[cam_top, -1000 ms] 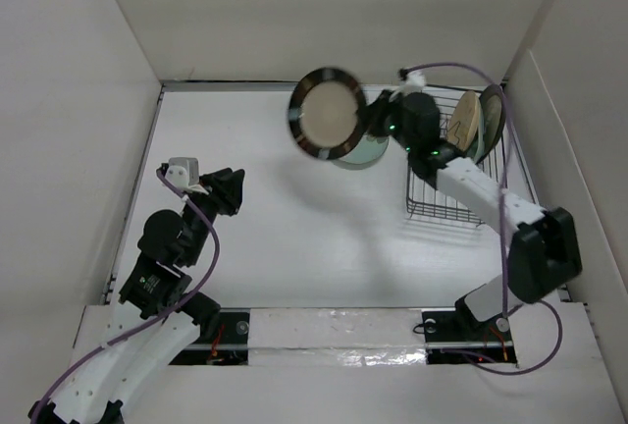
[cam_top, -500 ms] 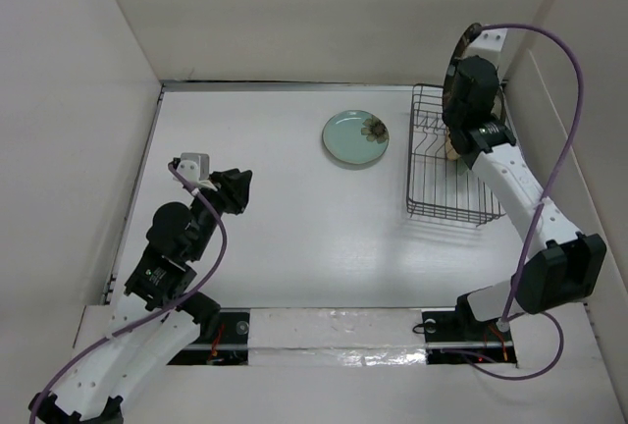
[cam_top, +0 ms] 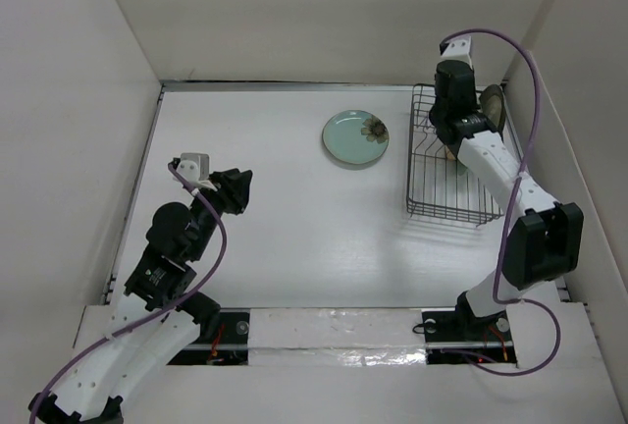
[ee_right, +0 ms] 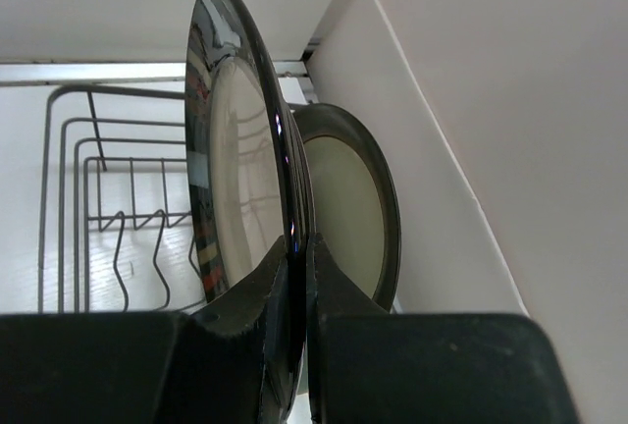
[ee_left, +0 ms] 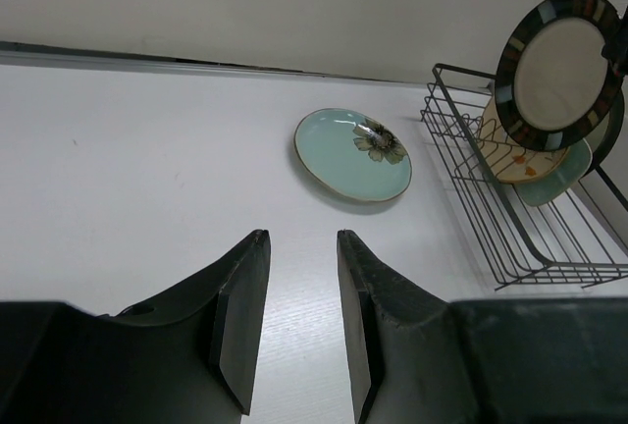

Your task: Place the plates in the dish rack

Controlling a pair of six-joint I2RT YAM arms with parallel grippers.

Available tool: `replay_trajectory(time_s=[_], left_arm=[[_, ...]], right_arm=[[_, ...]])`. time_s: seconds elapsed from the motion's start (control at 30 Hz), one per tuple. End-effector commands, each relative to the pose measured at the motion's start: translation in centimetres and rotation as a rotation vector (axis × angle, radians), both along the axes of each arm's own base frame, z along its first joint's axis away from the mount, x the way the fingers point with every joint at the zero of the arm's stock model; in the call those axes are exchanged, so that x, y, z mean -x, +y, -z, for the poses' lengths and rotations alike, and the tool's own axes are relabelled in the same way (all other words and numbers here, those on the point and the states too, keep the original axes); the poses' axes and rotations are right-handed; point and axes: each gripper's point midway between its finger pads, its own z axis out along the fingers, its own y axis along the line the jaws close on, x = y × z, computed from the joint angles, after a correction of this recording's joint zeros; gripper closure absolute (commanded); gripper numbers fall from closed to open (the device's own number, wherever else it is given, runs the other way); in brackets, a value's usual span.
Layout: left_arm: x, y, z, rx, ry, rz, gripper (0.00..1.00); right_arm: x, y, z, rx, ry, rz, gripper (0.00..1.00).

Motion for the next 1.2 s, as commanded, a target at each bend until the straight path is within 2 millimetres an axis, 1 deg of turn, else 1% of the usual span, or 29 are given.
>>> replay_trajectory(time_s=[0.0, 0.13, 0.23, 0.4, 0.43, 0.5, 0.53, 0.57, 0.63, 0.67, 0.7, 0.77, 0.8, 0.87, 0.93, 1.0, 1.03, 1.07, 1.1, 1.13, 1.17], left_arm=[[-0.1, 0.0, -1.2, 0.026, -0.038, 0.001, 0.69], [-0.3, 0.0, -1.0, 0.02, -0.031, -0.007, 0.69], [-0.2, -0.1, -1.2, 0.023, -0.036, -0.002, 0.69], [-0.3, -0.2, -1.0, 0.019, -0.031, 0.004, 0.69], [-0.3, -0.2, -1.1, 0.02, -0.032, 0.004, 0.69], [-0.4, -0.1, -0.9, 0.019, -0.029, -0.004, 0.69], [-0.4, -0.1, -0.8, 0.018, -0.025, -0.005, 0.69], [-0.3, -0.2, -0.8, 0.016, -0.026, 0.001, 0.69], [-0.3, -0.3, -1.0, 0.018, -0.03, 0.007, 0.69], [-0.4, -0.3, -1.0, 0.019, -0.03, 0.006, 0.7], [-0.4, -0.3, -1.0, 0.018, -0.028, 0.004, 0.69], [-0.5, -0.4, -0.7, 0.014, -0.017, 0.009, 0.69], [-0.5, -0.5, -0.7, 0.014, -0.017, 0.01, 0.69], [-0.6, -0.5, -0.9, 0.019, -0.021, 0.009, 0.69], [-0.8, -0.6, -0.6, 0.016, -0.007, 0.006, 0.7], [-1.0, -0.4, -0.4, 0.015, 0.006, -0.013, 0.73], [-1.2, -0.4, -0.2, 0.016, 0.014, -0.016, 0.75], [-1.3, -0.4, -0.2, 0.016, 0.016, -0.022, 0.76], [-1.4, -0.4, -0.2, 0.015, 0.018, -0.025, 0.77], [-1.6, -0.5, 0.1, 0.01, 0.032, -0.028, 0.78], [-1.7, -0.5, 0.3, 0.008, 0.038, -0.028, 0.79]], right_arm=[[0.3, -1.4, -6.8, -0.034, -0.216, 0.09, 1.0], [-0.3, -1.5, -5.3, -0.031, -0.189, 0.109, 1.0], [0.0, -2.1, -4.2, 0.008, -0.158, 0.152, 1.0], [-0.9, -1.4, -2.2, -0.026, -0.132, 0.122, 1.0], [-1.0, -1.3, -1.2, -0.032, -0.118, 0.118, 1.0], [-1.3, -0.7, -0.3, -0.078, -0.128, 0.101, 1.0], [-1.2, -1.1, 0.7, -0.089, -0.101, 0.106, 1.0], [-1.2, -0.9, 1.7, -0.114, -0.093, 0.109, 1.0], [-1.2, -1.2, 2.9, -0.134, -0.081, 0.116, 1.0], [-1.0, -1.5, 3.8, -0.156, -0.082, 0.131, 1.0], [-1.2, -1.2, 4.4, -0.17, -0.077, 0.118, 1.0], [-1.3, -1.3, 5.5, -0.196, -0.07, 0.121, 1.0], [-1.3, -1.3, 6.5, -0.208, -0.063, 0.129, 1.0], [-1.2, -1.2, 7.3, -0.235, -0.073, 0.136, 1.0], [-1.4, -1.0, 8.3, -0.272, -0.069, 0.125, 1.0], [-1.6, -0.5, 8.7, -0.305, -0.069, 0.108, 0.94], [-1.5, -1.0, 8.8, -0.314, -0.073, 0.115, 0.92], [-1.4, -0.9, 8.8, -0.331, -0.084, 0.115, 0.78], [-1.5, -0.6, 8.7, -0.346, -0.09, 0.101, 0.69], [-1.5, -0.8, 8.1, -0.366, -0.11, 0.098, 0.53], [-1.5, -0.8, 7.7, -0.368, -0.119, 0.097, 0.49]])
